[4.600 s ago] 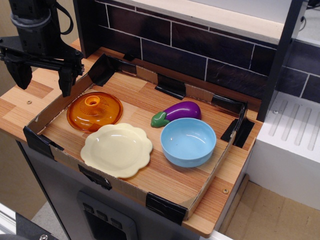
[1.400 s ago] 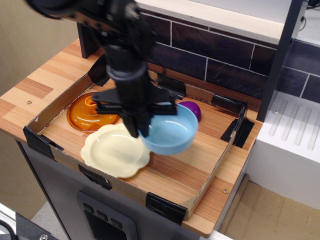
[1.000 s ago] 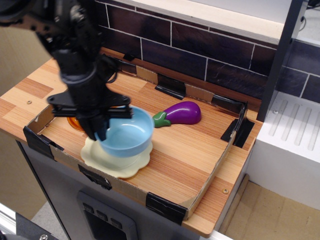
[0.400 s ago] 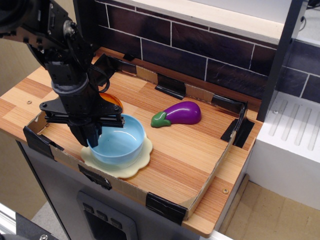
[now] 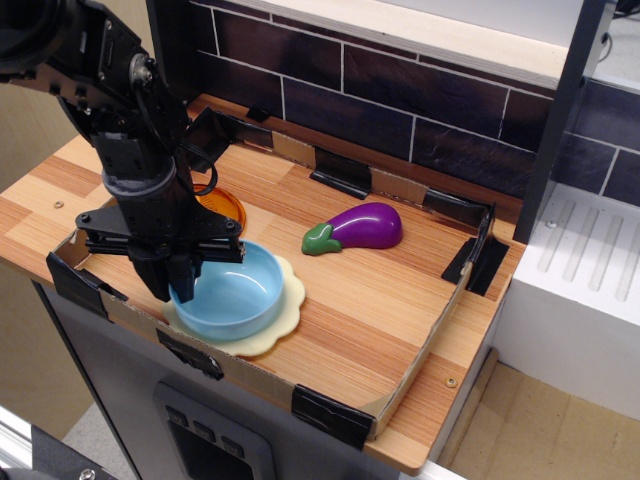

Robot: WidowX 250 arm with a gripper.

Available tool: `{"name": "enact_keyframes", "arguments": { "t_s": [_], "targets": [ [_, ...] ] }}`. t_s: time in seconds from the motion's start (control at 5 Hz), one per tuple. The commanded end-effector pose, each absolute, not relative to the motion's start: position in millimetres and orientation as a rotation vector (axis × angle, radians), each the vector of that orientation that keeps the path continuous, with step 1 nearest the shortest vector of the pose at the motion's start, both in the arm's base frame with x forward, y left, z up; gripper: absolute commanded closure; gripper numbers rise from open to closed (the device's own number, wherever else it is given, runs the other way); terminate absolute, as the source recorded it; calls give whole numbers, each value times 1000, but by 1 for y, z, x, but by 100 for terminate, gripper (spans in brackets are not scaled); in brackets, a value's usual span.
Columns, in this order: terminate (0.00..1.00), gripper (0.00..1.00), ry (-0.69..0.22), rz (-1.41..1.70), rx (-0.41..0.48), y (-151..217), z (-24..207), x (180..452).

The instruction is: Put bowl on plate

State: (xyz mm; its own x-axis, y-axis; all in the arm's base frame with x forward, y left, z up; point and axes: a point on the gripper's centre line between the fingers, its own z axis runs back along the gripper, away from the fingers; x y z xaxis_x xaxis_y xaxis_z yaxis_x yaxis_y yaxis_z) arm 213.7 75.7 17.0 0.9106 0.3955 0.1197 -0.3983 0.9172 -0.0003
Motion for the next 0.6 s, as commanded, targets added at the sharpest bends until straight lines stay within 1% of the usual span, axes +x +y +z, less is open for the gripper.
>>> {"name": "enact_keyframes", "arguments": {
  "t_s": [0.0,0.2,0.4],
  "targets": [
    [0,0,-180,430,27,77,49,223],
    [0,0,-208,453,10,74,76,224],
    [0,0,-212,449,36,72,95,227]
  ]
}}
